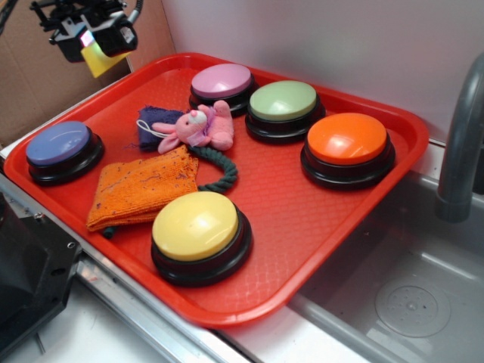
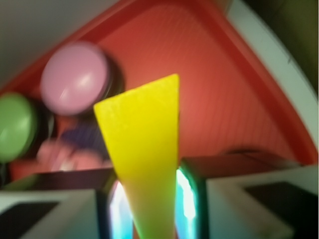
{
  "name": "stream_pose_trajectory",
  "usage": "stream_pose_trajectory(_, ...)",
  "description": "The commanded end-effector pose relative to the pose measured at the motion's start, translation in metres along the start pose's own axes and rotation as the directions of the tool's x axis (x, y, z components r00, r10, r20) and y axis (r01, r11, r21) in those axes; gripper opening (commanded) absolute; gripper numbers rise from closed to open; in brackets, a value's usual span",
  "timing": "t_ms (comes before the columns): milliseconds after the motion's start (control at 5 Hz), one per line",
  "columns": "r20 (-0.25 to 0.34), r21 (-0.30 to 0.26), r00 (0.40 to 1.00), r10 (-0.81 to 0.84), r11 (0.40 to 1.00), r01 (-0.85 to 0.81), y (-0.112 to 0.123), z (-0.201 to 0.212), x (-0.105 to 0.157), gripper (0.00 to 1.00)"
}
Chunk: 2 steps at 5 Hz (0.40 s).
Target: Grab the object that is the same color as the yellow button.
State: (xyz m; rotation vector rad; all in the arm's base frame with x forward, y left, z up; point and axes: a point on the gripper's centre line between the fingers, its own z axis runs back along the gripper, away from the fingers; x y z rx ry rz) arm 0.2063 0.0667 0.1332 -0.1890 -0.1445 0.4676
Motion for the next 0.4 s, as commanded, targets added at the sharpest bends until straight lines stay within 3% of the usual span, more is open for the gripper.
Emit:
stream_pose_trajectory(0, -0.020, -0.041, 0.991, -0.135, 0.990, 0.134, -0.0116, 0.0074, -0.0469, 0.00)
stream_pose_trajectory(200, 0.017, 0.008, 0.995, -0.102, 0.995, 0.101, -0.0056, 0.0085, -0.0527, 0.00)
